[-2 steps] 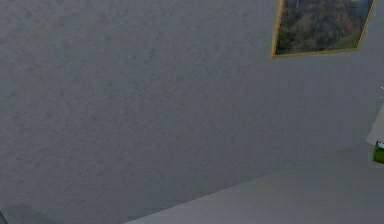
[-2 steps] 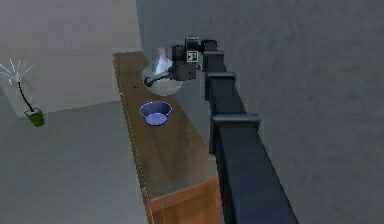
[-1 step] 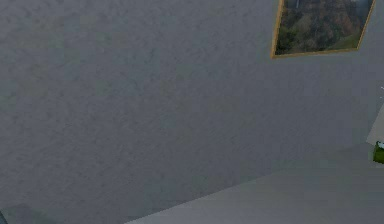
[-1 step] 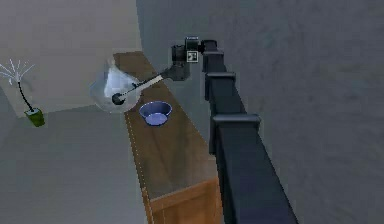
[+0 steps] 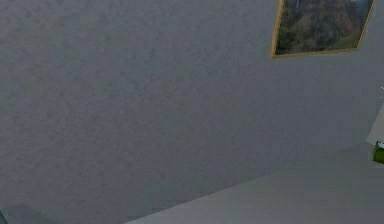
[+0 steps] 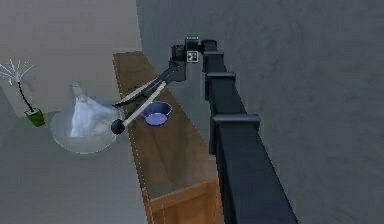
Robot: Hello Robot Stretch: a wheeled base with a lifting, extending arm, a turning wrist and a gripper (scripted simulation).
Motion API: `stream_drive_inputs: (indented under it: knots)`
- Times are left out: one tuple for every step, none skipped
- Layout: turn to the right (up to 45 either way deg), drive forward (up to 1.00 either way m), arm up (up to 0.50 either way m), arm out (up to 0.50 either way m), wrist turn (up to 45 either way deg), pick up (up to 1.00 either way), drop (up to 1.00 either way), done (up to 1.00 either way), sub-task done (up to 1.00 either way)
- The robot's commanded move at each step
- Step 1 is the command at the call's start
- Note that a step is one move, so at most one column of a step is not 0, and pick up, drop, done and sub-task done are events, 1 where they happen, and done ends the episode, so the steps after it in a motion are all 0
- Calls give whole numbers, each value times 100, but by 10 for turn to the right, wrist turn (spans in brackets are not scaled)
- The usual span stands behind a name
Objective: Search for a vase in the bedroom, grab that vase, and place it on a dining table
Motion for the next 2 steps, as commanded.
stream_drive_inputs:
  knots:
    - [0, 0, 0, 0, -120, 0, 0, 0, 0]
    - [0, 0, 0, -46, 0, 0, 0, 0, 0]
